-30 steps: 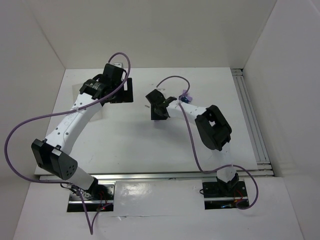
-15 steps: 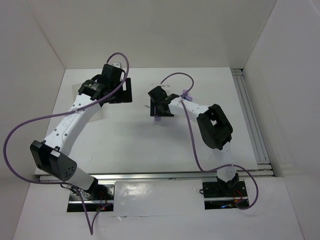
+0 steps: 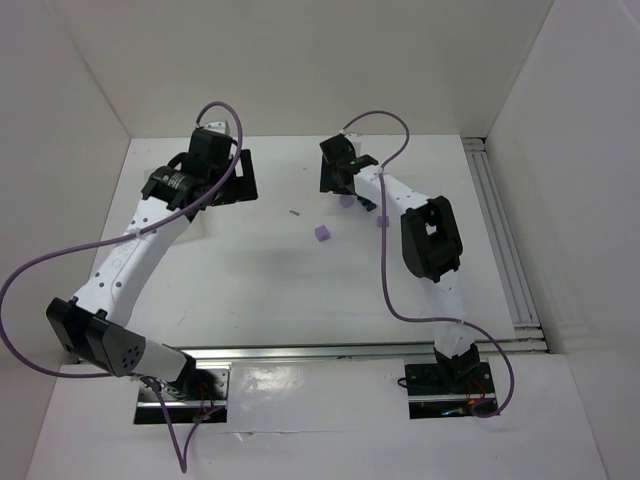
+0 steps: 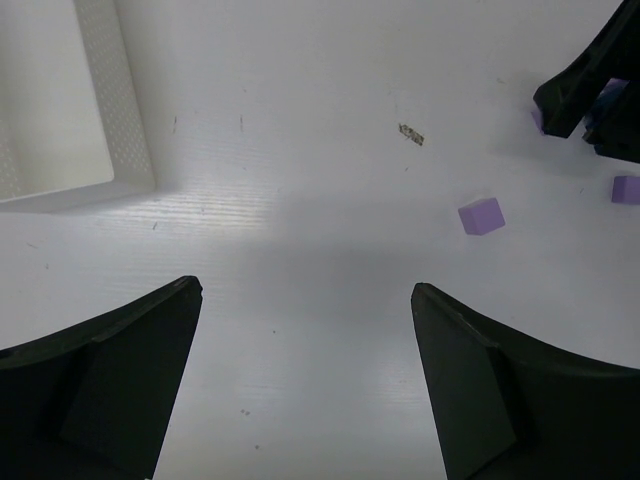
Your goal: Build the wood block tower
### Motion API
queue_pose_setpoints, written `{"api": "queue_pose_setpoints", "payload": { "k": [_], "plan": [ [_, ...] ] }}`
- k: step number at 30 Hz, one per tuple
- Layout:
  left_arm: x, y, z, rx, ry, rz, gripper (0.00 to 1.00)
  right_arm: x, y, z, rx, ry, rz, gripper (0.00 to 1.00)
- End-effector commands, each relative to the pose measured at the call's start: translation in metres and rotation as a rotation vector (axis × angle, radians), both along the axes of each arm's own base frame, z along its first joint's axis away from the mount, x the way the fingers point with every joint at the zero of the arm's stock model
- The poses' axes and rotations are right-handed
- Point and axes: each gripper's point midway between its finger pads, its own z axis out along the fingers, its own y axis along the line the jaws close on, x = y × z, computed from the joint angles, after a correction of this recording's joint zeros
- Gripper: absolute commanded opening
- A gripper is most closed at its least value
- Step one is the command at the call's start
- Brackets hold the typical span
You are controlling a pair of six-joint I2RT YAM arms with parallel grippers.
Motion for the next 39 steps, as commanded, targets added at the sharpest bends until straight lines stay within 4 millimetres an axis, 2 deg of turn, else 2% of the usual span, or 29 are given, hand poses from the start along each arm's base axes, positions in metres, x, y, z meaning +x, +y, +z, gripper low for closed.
{"api": "queue_pose_setpoints", "payload": {
  "k": [1, 3, 5, 7, 8, 10, 17, 20, 22, 24, 27, 31, 32, 34, 39],
  "plan": [
    [0.005, 0.005, 0.015, -0.031, -0.063, 0.027, 0.99, 0.001, -0.004, -0.012, -0.028, 0.051, 0.040, 0.80],
    [0.004, 0.005, 0.012, -0.028, -0.054, 0.027, 0.99, 0.007, -0.010, -0.016, -0.007, 0.054, 0.045, 0.80],
    [0.005, 0.003, 0.008, -0.031, -0.043, 0.020, 0.99, 0.010, -0.005, -0.019, 0.003, 0.050, 0.074, 0.81],
    [0.005, 0.003, 0.008, -0.031, -0.043, 0.020, 0.99, 0.008, -0.004, -0.032, -0.007, 0.074, 0.087, 0.82],
    [0.005, 0.003, 0.008, -0.031, -0.043, 0.020, 0.99, 0.011, -0.003, -0.027, -0.002, 0.063, 0.088, 0.82],
    [0.006, 0.001, 0.005, -0.033, -0.033, 0.013, 0.99, 0.010, -0.003, -0.039, -0.011, 0.082, 0.087, 0.82],
    [0.006, 0.001, 0.005, -0.033, -0.033, 0.013, 0.99, 0.018, 0.005, -0.046, -0.011, 0.065, 0.144, 0.82],
    [0.005, 0.001, 0.001, -0.030, -0.024, 0.013, 0.99, 0.024, 0.002, -0.041, -0.014, 0.049, 0.159, 0.82],
    [0.005, 0.001, 0.001, -0.030, -0.024, 0.013, 0.99, 0.021, 0.001, -0.044, -0.017, 0.057, 0.159, 0.81],
    [0.005, 0.001, 0.001, -0.030, -0.024, 0.013, 0.99, 0.020, 0.006, -0.033, -0.014, 0.029, 0.176, 0.77],
    [0.006, -0.001, -0.002, -0.032, -0.013, 0.007, 0.99, 0.012, 0.008, -0.033, -0.027, 0.027, 0.201, 0.73],
    [0.006, -0.001, -0.002, -0.032, -0.013, 0.006, 0.99, 0.006, 0.020, -0.029, -0.057, 0.010, 0.230, 0.63],
    [0.006, -0.001, -0.002, -0.032, -0.013, 0.006, 0.99, 0.006, 0.020, -0.026, -0.057, 0.009, 0.230, 0.58],
    [0.006, -0.001, -0.002, -0.032, -0.013, 0.006, 0.99, 0.006, 0.021, -0.023, -0.081, 0.000, 0.229, 0.54],
    [0.004, 0.000, -0.003, -0.032, -0.013, 0.006, 0.99, 0.007, 0.023, -0.022, -0.099, -0.006, 0.221, 0.52]
  ]
}}
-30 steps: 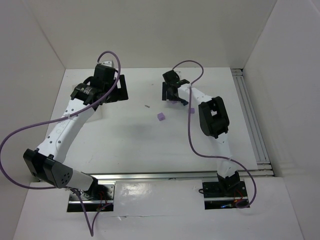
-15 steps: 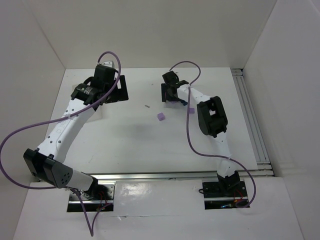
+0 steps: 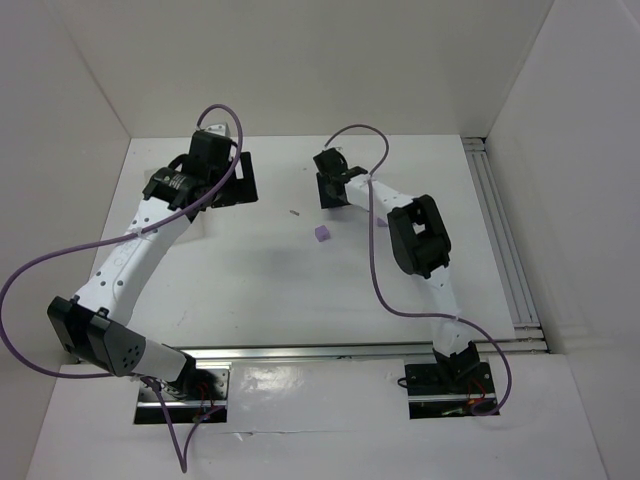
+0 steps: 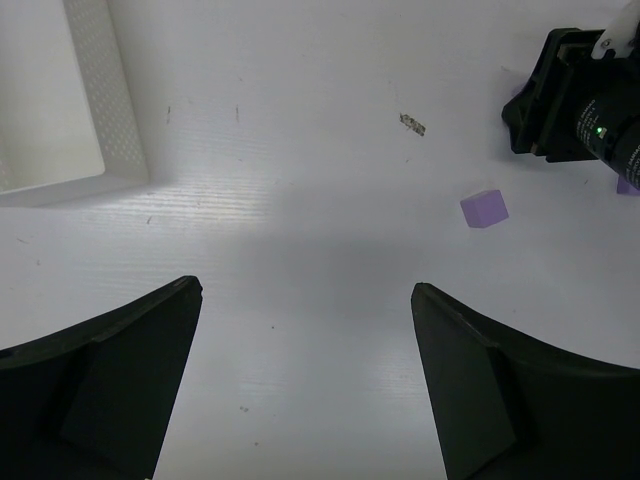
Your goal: Build the wood block tower
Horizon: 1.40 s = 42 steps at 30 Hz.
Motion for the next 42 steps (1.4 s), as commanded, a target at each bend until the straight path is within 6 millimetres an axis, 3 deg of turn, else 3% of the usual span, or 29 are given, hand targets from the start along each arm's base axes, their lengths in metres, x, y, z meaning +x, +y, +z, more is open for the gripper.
{"api": "queue_pose_setpoints", "payload": {
  "k": [1, 6, 7, 8, 10, 11, 13, 16, 20, 24, 29, 33, 37, 42],
  "plan": [
    [0.004, -0.001, 0.005, -0.021, -0.026, 0.009, 0.99, 0.013, 0.006, 0.039, 0.015, -0.096, -0.010, 0.51],
    [0.005, 0.000, 0.005, -0.015, -0.028, 0.015, 0.99, 0.017, 0.007, 0.047, 0.022, -0.111, -0.023, 0.49],
    [0.004, 0.001, 0.001, -0.012, -0.020, 0.015, 0.99, 0.016, 0.006, 0.043, 0.015, -0.098, -0.023, 0.53],
    [0.004, 0.001, 0.001, -0.012, -0.020, 0.015, 0.99, 0.021, 0.009, 0.052, 0.027, -0.119, -0.023, 0.58],
    [0.004, 0.001, 0.001, -0.012, -0.020, 0.015, 0.99, 0.022, 0.012, 0.043, 0.032, -0.101, -0.025, 0.63],
    [0.002, 0.001, 0.004, -0.015, -0.028, 0.015, 0.99, 0.024, 0.013, 0.051, 0.037, -0.108, -0.025, 0.63],
    [0.002, 0.001, 0.004, -0.015, -0.028, 0.015, 0.99, 0.023, 0.014, 0.040, 0.039, -0.086, -0.042, 0.63],
    [0.002, 0.001, 0.004, -0.015, -0.028, 0.015, 0.99, 0.025, 0.016, 0.047, 0.058, -0.095, -0.056, 0.61],
    [0.003, 0.003, 0.005, -0.009, -0.031, 0.022, 0.99, 0.026, 0.011, 0.038, 0.057, -0.069, -0.082, 0.61],
    [0.001, 0.003, 0.008, -0.013, -0.039, 0.022, 0.99, 0.026, 0.004, 0.035, 0.032, -0.076, -0.112, 0.75],
    [0.000, 0.003, 0.004, -0.009, -0.031, 0.022, 0.99, 0.024, -0.001, 0.037, 0.019, -0.077, -0.131, 0.75],
    [0.000, 0.003, 0.004, -0.009, -0.031, 0.022, 0.99, 0.019, -0.004, 0.025, 0.013, -0.056, -0.139, 0.66],
    [0.000, 0.003, 0.004, -0.009, -0.031, 0.022, 0.99, 0.017, 0.001, 0.024, 0.043, -0.045, -0.139, 0.64],
    [0.001, 0.005, 0.004, -0.003, -0.033, 0.029, 0.99, 0.016, 0.004, 0.023, 0.055, -0.037, -0.129, 0.54]
  ]
}}
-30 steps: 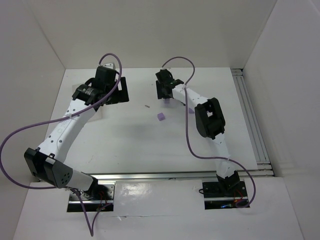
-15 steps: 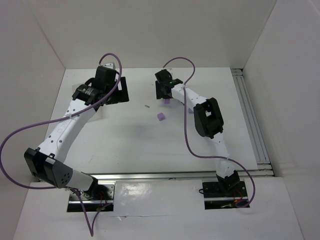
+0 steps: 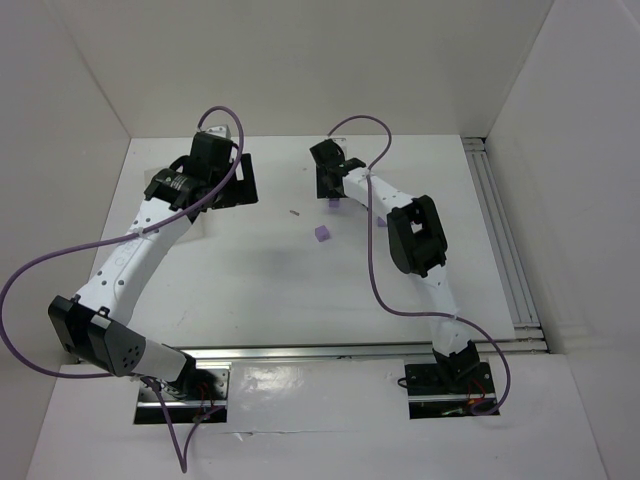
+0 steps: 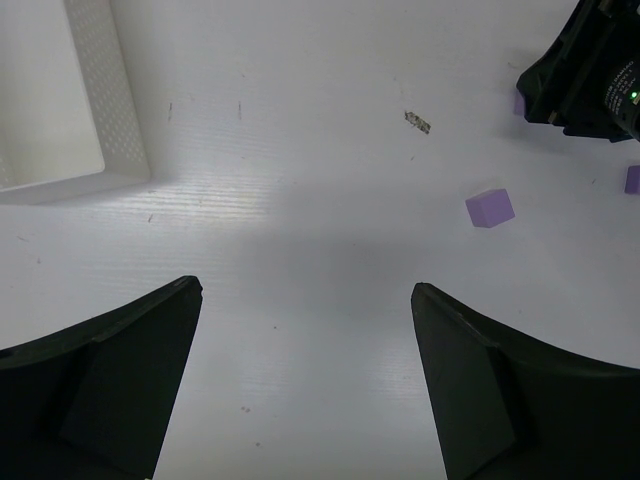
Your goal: Build the wood block tower
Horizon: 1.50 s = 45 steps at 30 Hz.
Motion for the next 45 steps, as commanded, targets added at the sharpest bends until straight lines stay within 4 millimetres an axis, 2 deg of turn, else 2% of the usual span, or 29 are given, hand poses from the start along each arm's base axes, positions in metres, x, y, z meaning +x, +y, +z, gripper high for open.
{"api": "queue_pose_setpoints", "payload": {
  "k": [1, 15, 19, 22, 27, 29, 45],
  "plan": [
    [0.001, 0.004, 0.009, -0.008, -0.039, 0.026, 0.99, 0.000, -0.001, -0.001, 0.014, 0.004, -0.012, 0.54],
    [0.002, 0.004, 0.013, -0.012, -0.048, 0.026, 0.99, -0.001, -0.001, -0.003, 0.021, 0.012, -0.026, 0.54],
    [0.004, 0.003, 0.013, -0.012, -0.048, 0.026, 0.99, -0.003, -0.002, -0.010, 0.011, 0.029, -0.026, 0.54],
    [0.005, 0.001, 0.010, -0.014, -0.037, 0.019, 0.99, -0.003, -0.002, -0.010, 0.017, 0.029, -0.033, 0.58],
    [0.005, 0.001, 0.010, -0.007, -0.037, 0.013, 0.99, -0.003, -0.008, -0.014, 0.012, 0.038, -0.042, 0.58],
    [0.005, 0.001, 0.010, -0.007, -0.037, 0.013, 0.99, -0.003, -0.008, -0.014, 0.012, 0.038, -0.042, 0.54],
    [0.003, 0.002, 0.003, -0.001, -0.020, 0.013, 0.99, -0.007, -0.010, -0.020, 0.009, 0.054, -0.050, 0.52]
  ]
}}
